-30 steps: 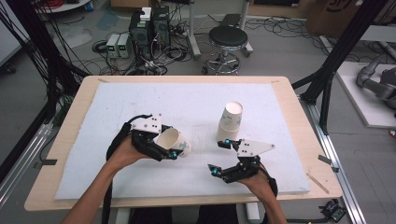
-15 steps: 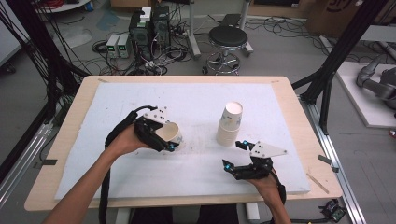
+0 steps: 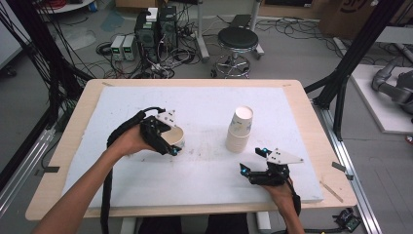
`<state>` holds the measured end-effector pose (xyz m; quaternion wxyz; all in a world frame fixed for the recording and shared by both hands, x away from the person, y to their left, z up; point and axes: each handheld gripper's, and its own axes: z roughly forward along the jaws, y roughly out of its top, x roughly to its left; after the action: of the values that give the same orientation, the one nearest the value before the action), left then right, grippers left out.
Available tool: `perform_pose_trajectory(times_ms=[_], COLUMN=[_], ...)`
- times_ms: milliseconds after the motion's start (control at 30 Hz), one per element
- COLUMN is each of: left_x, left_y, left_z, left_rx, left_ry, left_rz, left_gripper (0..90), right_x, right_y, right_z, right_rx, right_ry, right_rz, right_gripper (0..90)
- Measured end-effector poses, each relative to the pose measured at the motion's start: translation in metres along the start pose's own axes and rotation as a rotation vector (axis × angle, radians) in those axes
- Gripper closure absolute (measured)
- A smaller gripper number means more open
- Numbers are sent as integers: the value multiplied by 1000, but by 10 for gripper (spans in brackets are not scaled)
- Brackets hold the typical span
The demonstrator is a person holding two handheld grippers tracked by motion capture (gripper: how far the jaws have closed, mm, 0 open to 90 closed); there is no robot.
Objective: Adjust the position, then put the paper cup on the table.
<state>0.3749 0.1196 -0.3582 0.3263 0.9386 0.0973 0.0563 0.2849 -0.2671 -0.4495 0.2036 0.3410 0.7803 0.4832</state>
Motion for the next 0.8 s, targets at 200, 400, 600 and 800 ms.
perform_pose_trajectory(times_ms=[200, 400, 600, 800], left_x=[-1, 1, 2, 5], left_y=[0, -1, -1, 0], left_z=[-2, -2, 0, 7], left_rx=[1, -2, 8, 17], left_ry=[9, 8, 5, 3], left_rz=[-1, -5, -10, -7], left_gripper=[324, 324, 324, 321], right_x=[0, 0, -1, 0], right_y=[0, -1, -1, -1], right_z=[-1, -1, -1, -1], right_rx=[-10, -17, -19, -16], right_ry=[2, 2, 5, 4], right_rz=[6, 4, 7, -1], right_gripper=[148, 149, 149, 149])
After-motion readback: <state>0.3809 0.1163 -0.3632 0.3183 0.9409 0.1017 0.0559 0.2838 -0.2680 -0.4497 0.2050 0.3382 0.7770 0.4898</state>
